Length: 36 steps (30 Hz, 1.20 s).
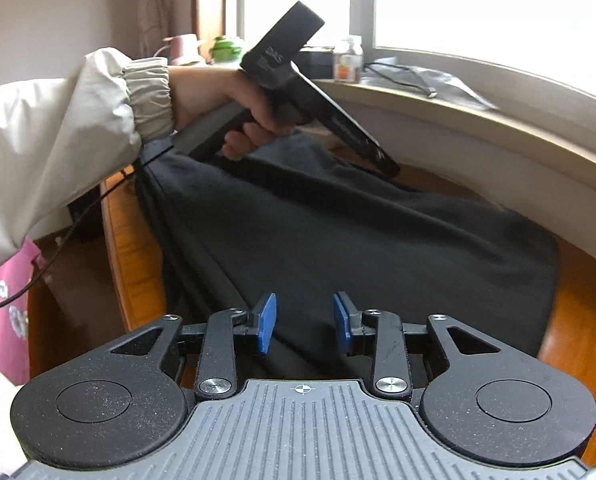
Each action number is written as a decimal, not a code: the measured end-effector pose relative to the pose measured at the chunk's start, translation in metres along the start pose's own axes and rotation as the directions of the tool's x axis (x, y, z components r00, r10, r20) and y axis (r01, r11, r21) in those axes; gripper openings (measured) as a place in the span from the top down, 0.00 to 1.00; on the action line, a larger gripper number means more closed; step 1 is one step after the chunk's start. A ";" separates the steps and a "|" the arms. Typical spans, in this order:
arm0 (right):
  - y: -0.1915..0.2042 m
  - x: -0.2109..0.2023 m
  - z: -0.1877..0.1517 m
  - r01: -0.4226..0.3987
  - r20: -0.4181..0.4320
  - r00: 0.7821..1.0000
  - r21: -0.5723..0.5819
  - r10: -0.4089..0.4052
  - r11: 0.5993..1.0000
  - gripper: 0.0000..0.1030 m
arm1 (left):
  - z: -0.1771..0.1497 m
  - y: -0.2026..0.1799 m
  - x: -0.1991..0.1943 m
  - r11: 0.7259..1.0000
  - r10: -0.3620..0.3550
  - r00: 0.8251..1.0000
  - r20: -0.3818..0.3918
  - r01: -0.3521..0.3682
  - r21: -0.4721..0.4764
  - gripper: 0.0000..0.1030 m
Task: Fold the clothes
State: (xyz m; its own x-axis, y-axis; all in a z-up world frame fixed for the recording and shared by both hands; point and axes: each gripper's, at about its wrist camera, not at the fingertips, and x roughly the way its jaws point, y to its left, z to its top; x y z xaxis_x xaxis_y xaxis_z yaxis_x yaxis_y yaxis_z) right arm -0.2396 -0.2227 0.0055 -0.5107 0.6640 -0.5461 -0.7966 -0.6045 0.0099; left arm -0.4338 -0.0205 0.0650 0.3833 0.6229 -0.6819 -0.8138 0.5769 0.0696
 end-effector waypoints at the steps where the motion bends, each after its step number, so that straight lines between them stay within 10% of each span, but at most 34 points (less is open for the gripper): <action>1: -0.001 0.001 0.000 -0.006 -0.003 1.000 0.007 0.006 1.000 0.68 | -0.005 0.002 0.002 1.000 -0.008 1.000 -0.010 0.008 0.000 0.54; 6: -0.008 0.007 -0.003 -0.033 -0.019 0.999 0.043 0.034 0.999 0.68 | -0.018 0.012 0.004 0.999 -0.052 0.999 -0.004 0.052 -0.010 0.56; 9: -0.010 0.004 -0.004 -0.043 -0.014 0.999 0.071 0.044 0.997 0.68 | -0.021 0.012 0.001 0.999 -0.054 0.999 0.009 0.054 -0.009 0.93; 11: -0.010 -0.002 -0.005 -0.042 -0.012 0.999 0.067 0.043 0.997 0.68 | -0.019 0.011 0.000 1.000 -0.024 0.999 0.027 0.025 -0.011 0.99; 20: -0.013 -0.015 -0.001 -0.039 -0.042 0.998 0.080 0.042 0.996 0.67 | -0.004 0.017 -0.016 0.990 0.140 0.989 0.048 -0.138 -0.040 0.95; 33: 0.024 0.017 0.021 -0.181 -0.018 0.983 0.029 0.181 0.983 0.68 | -0.072 0.078 -0.116 0.927 0.323 0.946 0.011 -0.314 -0.205 0.69; 36: 0.027 0.017 0.021 -0.206 -0.028 0.978 0.025 0.207 0.978 0.88 | -0.085 0.092 -0.122 0.917 0.344 0.939 0.007 -0.334 -0.220 0.63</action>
State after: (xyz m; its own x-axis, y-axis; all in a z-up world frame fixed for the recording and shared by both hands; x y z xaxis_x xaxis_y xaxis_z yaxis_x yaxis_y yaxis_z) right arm -0.2764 -0.2184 0.0138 -0.6554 0.5121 -0.5552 -0.6819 -0.7173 0.1432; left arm -0.5924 -0.0889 0.0927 0.0834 0.7871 -0.6111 -0.9701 0.2045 0.1310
